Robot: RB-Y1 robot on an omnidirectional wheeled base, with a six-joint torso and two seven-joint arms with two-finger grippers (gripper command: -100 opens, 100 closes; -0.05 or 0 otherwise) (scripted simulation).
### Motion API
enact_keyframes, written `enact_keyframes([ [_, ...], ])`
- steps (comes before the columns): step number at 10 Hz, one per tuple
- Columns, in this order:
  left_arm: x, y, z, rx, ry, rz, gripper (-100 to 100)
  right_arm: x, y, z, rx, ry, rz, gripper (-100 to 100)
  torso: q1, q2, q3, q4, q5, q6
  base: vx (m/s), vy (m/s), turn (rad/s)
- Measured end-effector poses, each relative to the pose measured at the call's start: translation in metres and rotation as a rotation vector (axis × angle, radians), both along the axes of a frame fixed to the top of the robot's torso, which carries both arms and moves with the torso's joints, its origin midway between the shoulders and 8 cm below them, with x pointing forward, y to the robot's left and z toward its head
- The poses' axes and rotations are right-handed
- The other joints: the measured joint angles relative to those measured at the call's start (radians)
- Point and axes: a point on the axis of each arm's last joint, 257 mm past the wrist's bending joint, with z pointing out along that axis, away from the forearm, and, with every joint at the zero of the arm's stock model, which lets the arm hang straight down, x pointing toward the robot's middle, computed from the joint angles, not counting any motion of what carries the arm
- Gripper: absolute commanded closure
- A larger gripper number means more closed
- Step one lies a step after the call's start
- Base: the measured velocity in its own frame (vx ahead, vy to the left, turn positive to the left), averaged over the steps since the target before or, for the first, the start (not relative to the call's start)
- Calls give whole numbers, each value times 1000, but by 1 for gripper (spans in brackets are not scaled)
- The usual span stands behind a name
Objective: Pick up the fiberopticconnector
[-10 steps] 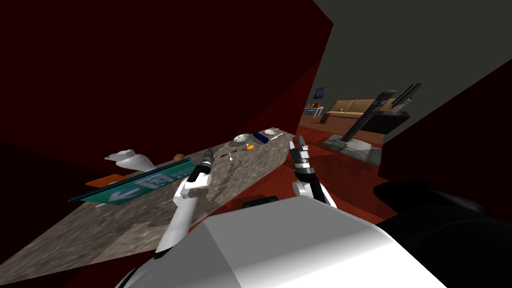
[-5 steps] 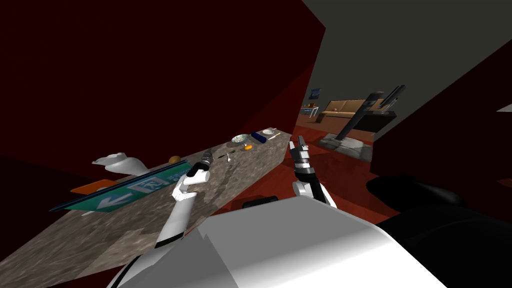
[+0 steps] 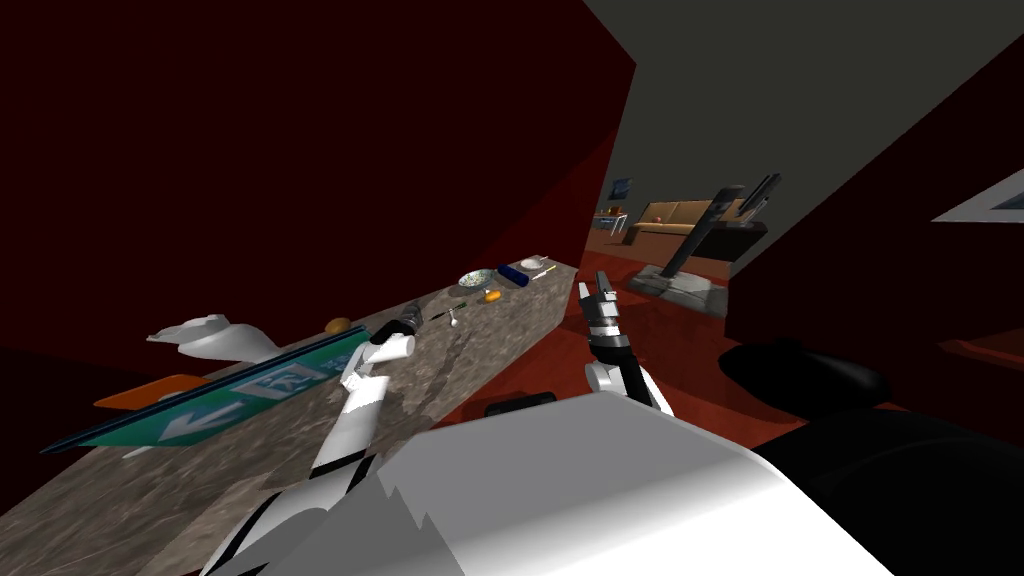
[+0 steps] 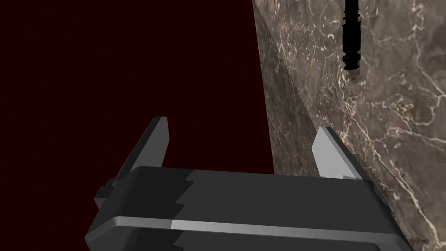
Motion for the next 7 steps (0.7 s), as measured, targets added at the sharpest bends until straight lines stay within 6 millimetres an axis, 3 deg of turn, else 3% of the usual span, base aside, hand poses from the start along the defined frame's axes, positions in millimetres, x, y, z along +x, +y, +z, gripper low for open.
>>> enact_keyframes([
  [7, -1, 39, -35, -89, 178, 106, -100, 0, 0, 0, 0, 0, 0, 0, 0, -1, 0, 0, 0, 1, 17, 9, -82],
])
